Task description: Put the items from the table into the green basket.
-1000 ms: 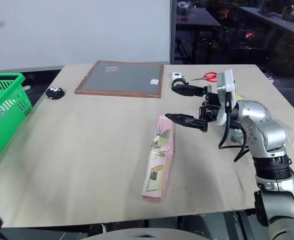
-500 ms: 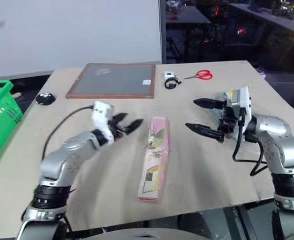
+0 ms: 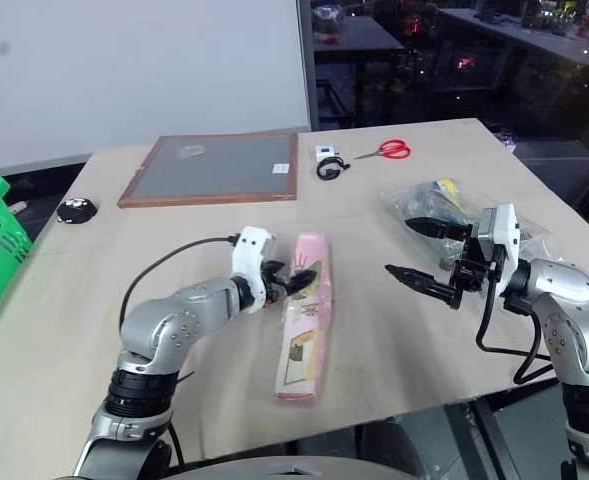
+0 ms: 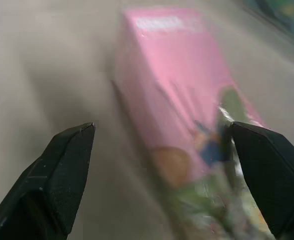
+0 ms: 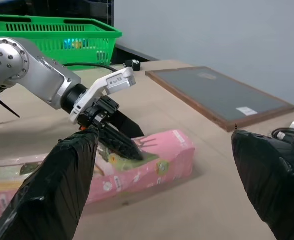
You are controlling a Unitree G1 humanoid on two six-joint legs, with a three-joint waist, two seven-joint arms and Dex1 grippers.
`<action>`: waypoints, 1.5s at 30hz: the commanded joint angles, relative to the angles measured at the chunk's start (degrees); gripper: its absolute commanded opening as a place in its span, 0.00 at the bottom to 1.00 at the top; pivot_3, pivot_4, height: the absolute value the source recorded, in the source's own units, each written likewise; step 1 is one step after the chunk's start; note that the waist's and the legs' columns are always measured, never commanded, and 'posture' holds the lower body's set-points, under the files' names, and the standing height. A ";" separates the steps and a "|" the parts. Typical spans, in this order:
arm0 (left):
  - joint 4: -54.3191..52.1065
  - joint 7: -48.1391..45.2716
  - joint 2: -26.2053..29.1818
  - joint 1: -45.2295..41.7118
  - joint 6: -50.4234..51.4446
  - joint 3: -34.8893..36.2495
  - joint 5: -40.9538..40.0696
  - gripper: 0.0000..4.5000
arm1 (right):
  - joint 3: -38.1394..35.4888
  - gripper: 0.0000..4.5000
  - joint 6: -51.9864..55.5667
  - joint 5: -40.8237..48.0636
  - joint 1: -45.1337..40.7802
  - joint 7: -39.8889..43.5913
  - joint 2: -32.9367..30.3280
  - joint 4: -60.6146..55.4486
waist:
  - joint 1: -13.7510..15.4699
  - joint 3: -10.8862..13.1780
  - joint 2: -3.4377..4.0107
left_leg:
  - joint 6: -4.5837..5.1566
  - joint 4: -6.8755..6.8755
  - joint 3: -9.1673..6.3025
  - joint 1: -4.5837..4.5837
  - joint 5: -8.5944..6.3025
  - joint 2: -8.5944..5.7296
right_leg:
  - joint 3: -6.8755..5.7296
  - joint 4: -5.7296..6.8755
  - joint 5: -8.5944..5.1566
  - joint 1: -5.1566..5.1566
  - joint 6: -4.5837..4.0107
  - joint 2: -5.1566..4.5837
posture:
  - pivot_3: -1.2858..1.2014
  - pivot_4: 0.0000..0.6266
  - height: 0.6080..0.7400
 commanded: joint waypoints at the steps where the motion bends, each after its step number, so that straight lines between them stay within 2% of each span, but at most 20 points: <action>1: -0.53 1.12 -0.74 0.03 1.01 -0.76 1.79 0.99 | -1.58 1.00 0.59 -1.20 2.02 0.53 -3.10 -0.70 | -0.13 -0.01 0.02 | 0.00 0.00 0.00 0.00 0.00 0.00 | 0.00 0.00 0.00 0.00 0.00 0.00 | 0.45 0.00 1.00; 4: 0.02 1.84 -1.78 -0.27 0.95 -0.40 2.76 0.99 | -0.02 1.00 -1.34 -4.45 4.77 2.20 -5.45 0.92 | -0.17 -0.03 0.05 | 0.00 0.00 0.00 0.01 0.00 0.01 | 0.00 0.00 -0.01 0.01 0.00 0.02 | 0.45 0.00 1.00; 7: 0.34 2.06 -2.39 -0.19 0.91 0.20 3.24 0.99 | -0.04 1.00 -0.23 -3.57 4.92 3.21 -5.97 1.00 | -0.54 -0.03 0.08 | 0.00 0.00 0.04 0.06 0.00 0.02 | 0.04 0.01 -0.02 0.04 0.01 0.03 | 0.45 0.00 1.00; 8: 0.29 2.11 -2.62 -0.08 0.95 0.46 3.29 0.88 | -0.14 1.00 0.15 -3.37 4.83 3.41 -6.12 0.82 | -0.77 -0.03 0.08 | 0.00 0.00 0.05 0.10 0.00 0.01 | 0.06 0.01 -0.02 0.10 0.01 0.03 | 0.46 0.00 1.00; 12: -0.15 2.23 -3.41 0.27 1.13 1.59 3.24 0.54 | -0.53 1.00 1.61 -1.30 3.65 4.17 -5.98 -0.28 | -1.21 -0.01 0.08 | 0.00 0.00 0.04 0.53 0.00 0.01 | 0.04 -0.10 -0.16 0.60 -0.20 0.03 | 0.46 0.00 1.00; 15: 0.32 2.93 -3.99 -0.10 0.34 3.05 3.82 0.23 | -0.29 1.00 2.99 -0.18 2.26 3.63 -5.95 -1.22 | -1.44 0.00 0.09 | -0.01 0.00 -0.02 0.85 -0.01 0.00 | 0.02 -0.33 -0.18 1.07 -0.21 0.03 | 0.46 0.00 1.00; 16: 0.40 3.17 -4.14 -0.23 0.08 3.35 4.04 0.18 | -0.24 1.00 3.24 -0.09 1.97 3.45 -5.99 -1.42 | -1.52 0.00 0.09 | -0.01 0.00 -0.05 0.86 -0.01 -0.01 | 0.02 -0.40 -0.17 1.14 -0.21 0.04 | 0.46 0.00 1.00; 17: 0.55 3.74 -4.33 -0.48 -0.67 3.66 4.64 0.07 | -0.25 1.00 3.76 0.22 1.71 3.32 -6.07 -1.74 | -1.53 0.00 0.09 | -0.01 0.00 -0.07 0.86 -0.01 -0.02 | 0.03 -0.48 -0.17 1.19 -0.20 0.04 | 0.46 0.00 1.00; 18: 0.70 4.27 -4.35 -0.75 -1.84 3.73 5.50 0.03 | -0.32 1.00 4.45 0.75 1.46 3.19 -6.14 -2.12 | -1.55 0.01 0.09 | -0.01 0.00 -0.09 0.84 -0.01 -0.03 | 0.03 -0.53 -0.17 1.20 -0.20 0.04 | 0.46 0.00 1.00; 21: 2.37 5.19 -2.36 -3.01 -8.95 2.83 10.53 0.01 | -0.28 1.00 6.24 2.10 -0.22 2.28 -5.88 -3.28 | -1.56 0.06 0.03 | -0.01 0.00 -0.13 0.80 -0.01 -0.05 | 0.03 -0.61 -0.16 1.21 -0.19 0.04 | 0.46 0.00 1.00; 26: 12.66 7.36 0.32 -13.63 -22.97 10.15 15.03 0.01 | 0.35 1.00 8.78 5.08 -6.91 0.29 -3.77 -3.64 | -1.60 0.18 0.05 | -0.01 -0.02 -0.32 0.77 -0.01 0.00 | 0.07 -0.62 -0.15 1.19 -0.21 0.27 | 0.47 0.00 1.00; 27: 15.21 7.11 2.40 -16.25 -26.37 11.41 16.20 0.01 | 0.59 1.00 9.11 5.54 -8.22 -0.02 -3.21 -3.73 | -1.64 0.20 0.05 | -0.01 -0.02 -0.35 0.78 -0.01 0.01 | 0.06 -0.61 -0.15 1.19 -0.21 0.29 | 0.47 0.00 1.00; 32: 27.50 4.66 15.65 -25.13 -39.04 13.05 23.94 0.01 | 1.96 1.00 9.35 6.27 -12.55 -0.71 -0.48 -3.67 | -1.64 0.24 0.07 | -0.01 -0.41 -0.42 0.70 -0.01 0.05 | 0.03 -0.82 -0.02 1.06 0.01 0.33 | 0.48 0.00 1.00; 35: 33.89 0.72 28.62 -27.00 -46.90 9.09 33.01 0.01 | 2.32 1.00 9.43 7.00 -14.55 -1.09 0.96 -3.67 | -1.56 0.27 0.15 | 0.20 -0.53 -0.44 0.59 -0.16 0.03 | 0.04 -0.88 0.00 0.95 -0.03 0.28 | 0.48 0.00 1.00; 38: 40.82 -1.90 41.00 -29.18 -54.49 5.76 41.48 0.01 | 2.45 1.00 9.62 7.42 -15.41 -1.10 1.53 -3.53 | -1.45 0.26 0.14 | 0.21 -0.50 -0.51 -0.19 -0.19 0.00 | -0.02 -0.86 0.04 0.14 -0.07 0.22 | 0.48 0.00 1.00; 42: 51.12 -8.18 52.01 -33.85 -61.25 -0.73 50.44 0.01 | 3.79 1.00 9.00 6.61 -16.52 -0.12 2.26 -2.03 | -0.77 0.26 0.12 | 0.14 -0.36 -0.71 -1.24 -0.14 -0.11 | -0.32 -0.63 0.06 -0.80 -0.08 -0.02 | 0.50 0.00 1.00; 45: 59.30 -11.85 55.36 -39.05 -64.43 -4.54 55.19 0.01 | 5.14 1.00 8.68 6.01 -18.19 0.38 3.16 -0.72 | 0.52 0.32 0.22 | 0.22 -0.34 -0.71 -1.26 -0.17 -0.26 | -0.47 -0.61 0.05 -0.79 -0.07 -0.20 | 0.51 0.00 1.00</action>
